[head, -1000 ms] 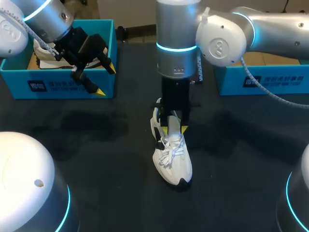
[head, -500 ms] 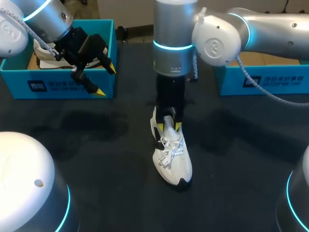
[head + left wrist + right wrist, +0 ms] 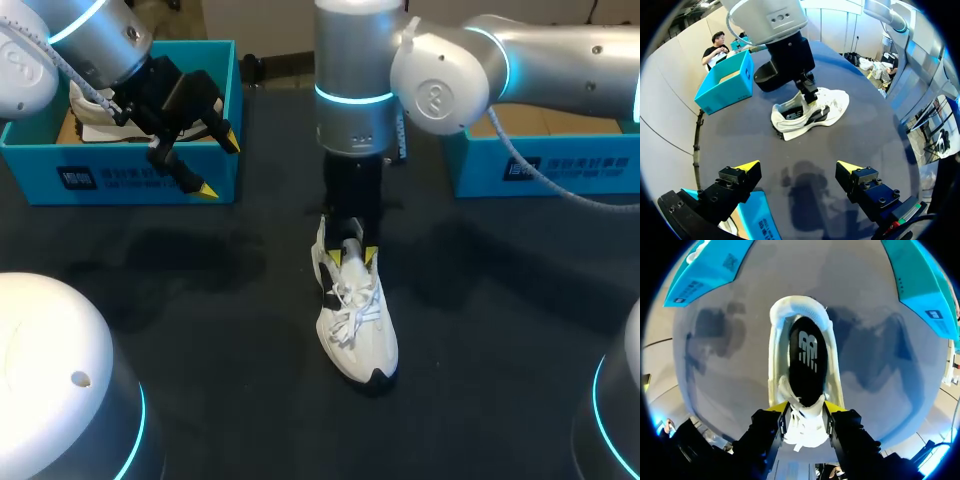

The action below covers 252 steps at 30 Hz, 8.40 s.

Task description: Take the shoe out of the shoebox, open the shoe tongue, remove and reinsert the insole, then place the shoe into the shoebox

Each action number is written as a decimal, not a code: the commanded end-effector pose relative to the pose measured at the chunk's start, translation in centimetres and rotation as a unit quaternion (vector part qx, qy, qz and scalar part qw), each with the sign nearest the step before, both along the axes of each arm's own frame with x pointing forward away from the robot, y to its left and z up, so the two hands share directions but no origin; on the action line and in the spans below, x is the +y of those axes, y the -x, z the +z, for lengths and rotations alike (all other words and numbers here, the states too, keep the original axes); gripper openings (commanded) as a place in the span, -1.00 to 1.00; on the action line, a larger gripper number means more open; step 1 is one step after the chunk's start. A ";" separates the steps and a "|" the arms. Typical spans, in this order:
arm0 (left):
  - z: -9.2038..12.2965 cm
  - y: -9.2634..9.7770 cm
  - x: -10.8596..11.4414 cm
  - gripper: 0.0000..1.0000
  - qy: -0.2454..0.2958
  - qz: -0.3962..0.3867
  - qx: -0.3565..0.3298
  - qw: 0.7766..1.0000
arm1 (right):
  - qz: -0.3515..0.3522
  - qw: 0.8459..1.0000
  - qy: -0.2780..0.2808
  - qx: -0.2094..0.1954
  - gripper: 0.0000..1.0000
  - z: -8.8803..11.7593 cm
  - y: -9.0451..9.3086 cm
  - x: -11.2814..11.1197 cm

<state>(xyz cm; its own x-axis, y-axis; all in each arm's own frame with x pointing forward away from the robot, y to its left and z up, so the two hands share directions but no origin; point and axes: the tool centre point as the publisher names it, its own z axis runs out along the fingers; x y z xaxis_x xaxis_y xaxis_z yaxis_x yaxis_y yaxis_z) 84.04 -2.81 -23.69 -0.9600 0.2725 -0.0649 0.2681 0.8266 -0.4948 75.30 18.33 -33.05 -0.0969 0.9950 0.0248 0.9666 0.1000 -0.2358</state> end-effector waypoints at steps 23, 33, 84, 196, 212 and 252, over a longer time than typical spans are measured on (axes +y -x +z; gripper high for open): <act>0.0 0.1 0.0 1.00 -0.001 0.000 -0.001 1.000 | 0.008 1.000 0.008 -0.020 -0.58 -1.0 -1.0 0.1; 0.0 0.1 0.0 1.00 -0.001 0.000 -0.001 1.000 | 0.007 0.999 0.029 -0.037 -0.34 0.4 -1.0 -0.5; 0.0 0.1 0.0 1.00 -0.001 0.000 -0.001 1.000 | 0.378 0.915 0.029 -0.137 1.00 3.5 -6.2 0.8; 0.0 0.1 0.0 1.00 -0.001 0.000 -0.001 1.000 | 0.618 0.770 0.038 -0.153 -1.00 19.0 -13.9 -6.7; 0.0 0.1 0.0 1.00 -0.001 0.000 -0.001 1.000 | 0.629 0.758 0.005 -0.170 -1.00 18.7 -17.8 -11.5; 0.0 0.1 0.0 1.00 -0.001 0.000 -0.001 1.000 | 0.660 0.736 0.051 -0.141 -1.00 18.4 -26.7 -28.2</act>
